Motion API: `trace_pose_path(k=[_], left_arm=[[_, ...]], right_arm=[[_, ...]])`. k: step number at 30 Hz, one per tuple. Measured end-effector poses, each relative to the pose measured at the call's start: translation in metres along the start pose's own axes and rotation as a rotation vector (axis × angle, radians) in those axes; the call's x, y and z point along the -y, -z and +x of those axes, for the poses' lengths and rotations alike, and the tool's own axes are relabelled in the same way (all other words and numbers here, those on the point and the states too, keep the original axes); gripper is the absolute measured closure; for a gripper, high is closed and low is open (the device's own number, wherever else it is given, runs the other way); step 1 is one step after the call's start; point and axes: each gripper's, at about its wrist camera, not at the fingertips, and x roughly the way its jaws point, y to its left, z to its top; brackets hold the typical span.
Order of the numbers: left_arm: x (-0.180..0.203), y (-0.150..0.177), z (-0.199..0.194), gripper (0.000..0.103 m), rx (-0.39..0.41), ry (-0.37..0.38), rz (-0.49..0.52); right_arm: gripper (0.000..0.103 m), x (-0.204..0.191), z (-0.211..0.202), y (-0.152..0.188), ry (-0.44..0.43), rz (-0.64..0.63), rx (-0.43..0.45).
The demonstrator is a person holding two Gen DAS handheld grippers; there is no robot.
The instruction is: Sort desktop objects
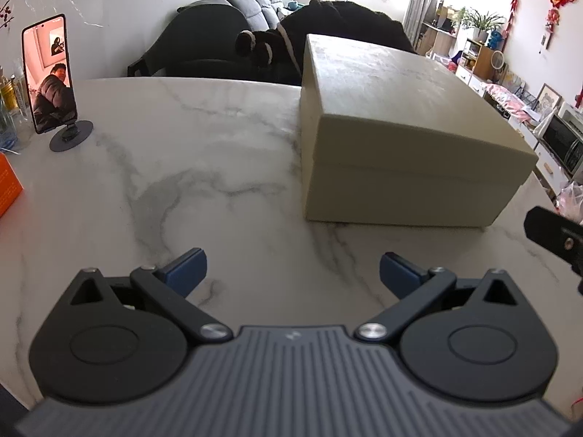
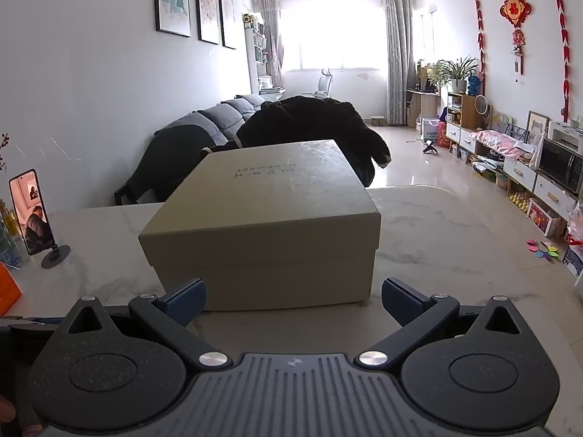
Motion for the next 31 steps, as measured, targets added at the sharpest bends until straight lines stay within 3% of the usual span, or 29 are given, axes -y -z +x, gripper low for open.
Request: trace_pose_path(k=[31], left_arm=[[0.002,0.002,0.025,0.0,-0.048,-0.012,-0.009]], right_arm=[[0.0,0.008,0.031,0.015,0.021,0.011,-0.091]])
